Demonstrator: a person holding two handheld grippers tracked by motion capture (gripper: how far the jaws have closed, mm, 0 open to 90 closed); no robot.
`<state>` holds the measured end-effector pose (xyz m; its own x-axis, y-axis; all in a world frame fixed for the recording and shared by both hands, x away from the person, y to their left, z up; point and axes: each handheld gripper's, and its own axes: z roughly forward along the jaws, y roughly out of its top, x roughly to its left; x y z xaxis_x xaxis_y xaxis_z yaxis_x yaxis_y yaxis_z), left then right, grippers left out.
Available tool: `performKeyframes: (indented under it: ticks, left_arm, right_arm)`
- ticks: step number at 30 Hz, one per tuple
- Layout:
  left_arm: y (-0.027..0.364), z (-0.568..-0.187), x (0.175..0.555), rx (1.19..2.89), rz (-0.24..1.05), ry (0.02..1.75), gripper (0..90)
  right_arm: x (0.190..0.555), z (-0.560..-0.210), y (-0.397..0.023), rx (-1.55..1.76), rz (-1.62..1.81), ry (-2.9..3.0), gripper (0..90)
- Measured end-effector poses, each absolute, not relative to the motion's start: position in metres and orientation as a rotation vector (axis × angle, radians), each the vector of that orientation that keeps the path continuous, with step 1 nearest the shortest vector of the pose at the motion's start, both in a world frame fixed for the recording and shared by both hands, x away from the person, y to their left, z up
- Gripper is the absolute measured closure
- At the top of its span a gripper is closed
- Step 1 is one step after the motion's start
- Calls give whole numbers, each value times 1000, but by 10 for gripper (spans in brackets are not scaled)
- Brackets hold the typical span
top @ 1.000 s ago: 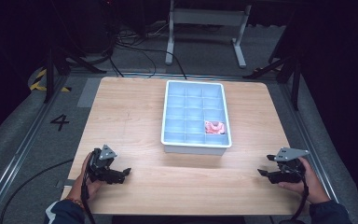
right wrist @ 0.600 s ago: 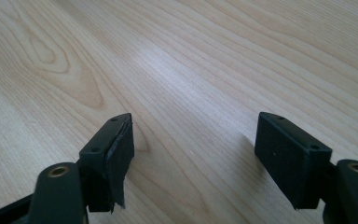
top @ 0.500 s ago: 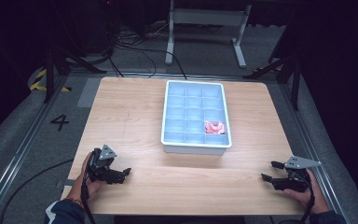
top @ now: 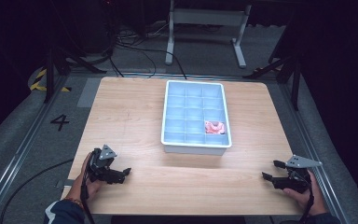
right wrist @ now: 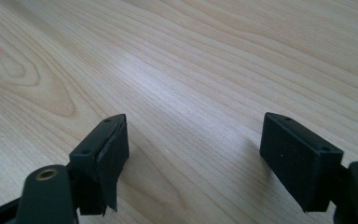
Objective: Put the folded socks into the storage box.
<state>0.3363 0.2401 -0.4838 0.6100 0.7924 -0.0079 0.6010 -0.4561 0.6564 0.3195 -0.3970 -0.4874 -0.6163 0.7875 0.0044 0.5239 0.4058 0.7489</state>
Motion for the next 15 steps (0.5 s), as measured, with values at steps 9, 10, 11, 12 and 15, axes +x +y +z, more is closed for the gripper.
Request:
performKeyframes:
  ticks: [9, 10, 11, 12, 15]
  left_arm:
    - [240, -484, 337, 2209, 395, 1095, 0]
    - [240, -484, 337, 2212, 394, 1093, 0]
    - [240, -484, 337, 2212, 398, 1094, 0]
    - [240, -484, 337, 2215, 397, 1093, 0]
    - [240, -484, 338, 2211, 399, 1093, 0]
  right_arm:
    - [321, -487, -396, 1152, 1037, 2306, 223]
    - [321, -487, -396, 1153, 1037, 2306, 222]
    - [321, -487, -396, 1157, 1038, 2304, 221]
    - [321, -487, -395, 1159, 1038, 2303, 221]
    - [321, -487, -395, 1160, 1032, 2299, 220]
